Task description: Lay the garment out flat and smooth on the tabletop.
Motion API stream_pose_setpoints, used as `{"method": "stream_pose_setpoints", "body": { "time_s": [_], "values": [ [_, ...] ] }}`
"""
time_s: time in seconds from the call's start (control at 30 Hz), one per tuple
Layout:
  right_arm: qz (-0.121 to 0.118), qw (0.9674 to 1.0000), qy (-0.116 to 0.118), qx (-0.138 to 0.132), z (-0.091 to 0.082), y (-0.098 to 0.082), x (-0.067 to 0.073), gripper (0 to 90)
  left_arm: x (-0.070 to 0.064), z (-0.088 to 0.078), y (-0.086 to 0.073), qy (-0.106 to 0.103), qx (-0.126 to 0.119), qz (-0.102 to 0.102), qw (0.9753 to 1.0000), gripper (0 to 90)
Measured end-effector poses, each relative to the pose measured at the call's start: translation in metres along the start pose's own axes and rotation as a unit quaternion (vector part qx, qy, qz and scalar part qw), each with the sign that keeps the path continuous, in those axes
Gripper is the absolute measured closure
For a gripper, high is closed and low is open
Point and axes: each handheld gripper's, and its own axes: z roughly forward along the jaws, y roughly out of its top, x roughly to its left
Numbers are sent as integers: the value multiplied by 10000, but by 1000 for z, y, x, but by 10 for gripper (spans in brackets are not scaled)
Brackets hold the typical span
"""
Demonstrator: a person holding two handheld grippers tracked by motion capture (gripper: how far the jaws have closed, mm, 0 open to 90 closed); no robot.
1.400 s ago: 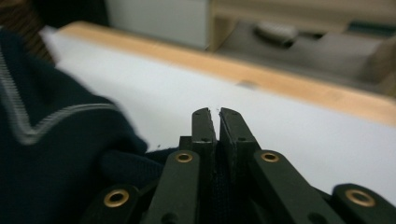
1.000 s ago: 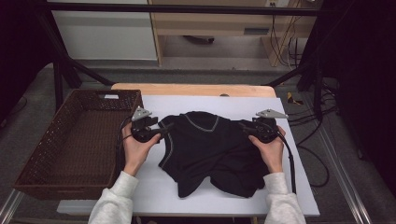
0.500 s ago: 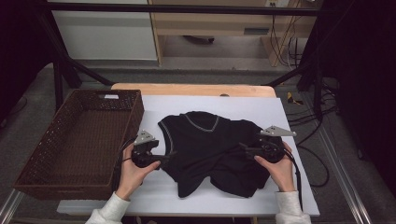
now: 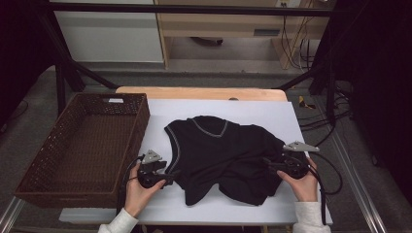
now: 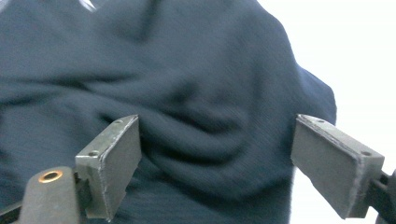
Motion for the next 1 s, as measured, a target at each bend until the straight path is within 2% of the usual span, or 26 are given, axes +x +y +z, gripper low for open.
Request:
{"method": "stream_pose_setpoints", "body": {
  "time_s": [0.07, 0.17, 0.23, 0.27, 0.37, 0.47, 0.5, 0.53, 0.57, 0.6, 0.7, 0.77, 0.8, 0.83, 0.9, 1.0],
  "values": [
    [-32, 9997, -184, 183, 2, -3, -4, 160, 0, 2, -2, -108, 103, -16, 9999, 350],
    [71, 9991, -167, 378, 6, -9, -10, 156, -3, 2, -4, -29, 63, 149, 9999, 412],
    [117, 9988, -143, 464, 9, -13, -13, 180, -3, 2, -5, -89, 59, 155, 9998, 505],
    [133, 9986, -106, 501, 10, -14, -13, 203, -3, 2, -5, -103, 56, 171, 9998, 519],
    [138, 9981, 21, 602, 14, -16, -13, 307, -5, 2, -5, -66, 85, 311, 9995, 573],
    [152, 9980, 142, 599, 14, -16, -12, 484, -5, 1, -3, -84, 169, 398, 9990, 617],
    [146, 9979, 144, 615, 13, -16, -12, 544, -5, 0, -1, -106, 127, 405, 9990, 641],
    [110, 9978, 112, 648, 13, -16, -11, 598, -4, -4, 2, -168, 72, 385, 9991, 711],
    [96, 9978, 83, 653, 12, -15, -12, 651, -3, -6, 5, -220, 158, 343, 9990, 765],
    [125, 9975, 85, 684, 11, -14, -12, 690, -3, -6, 7, -205, 257, 386, 9987, 774],
    [228, 9974, 152, 663, 6, -11, -14, 757, -3, -4, 10, -158, 284, 431, 9985, 795],
    [250, 9978, 165, 584, 3, -7, -14, 767, 0, -7, 18, 61, 244, 454, 9987, 802],
    [250, 9978, 165, 584, 3, -7, -14, 767, 0, -7, 18, 61, 244, 454, 9987, 805],
    [218, 9985, 182, 466, -1, -1, -15, 771, 5, -15, 30, 316, -28, 362, 9988, 807],
    [244, 9990, 187, 336, -4, 3, -14, 772, 9, -19, 39, 481, -247, 252, 9982, 808],
    [269, 9994, 167, 123, -2, 10, -15, 772, 15, -15, 55, 715, -326, 72, 9969, 806]
  ]
}}
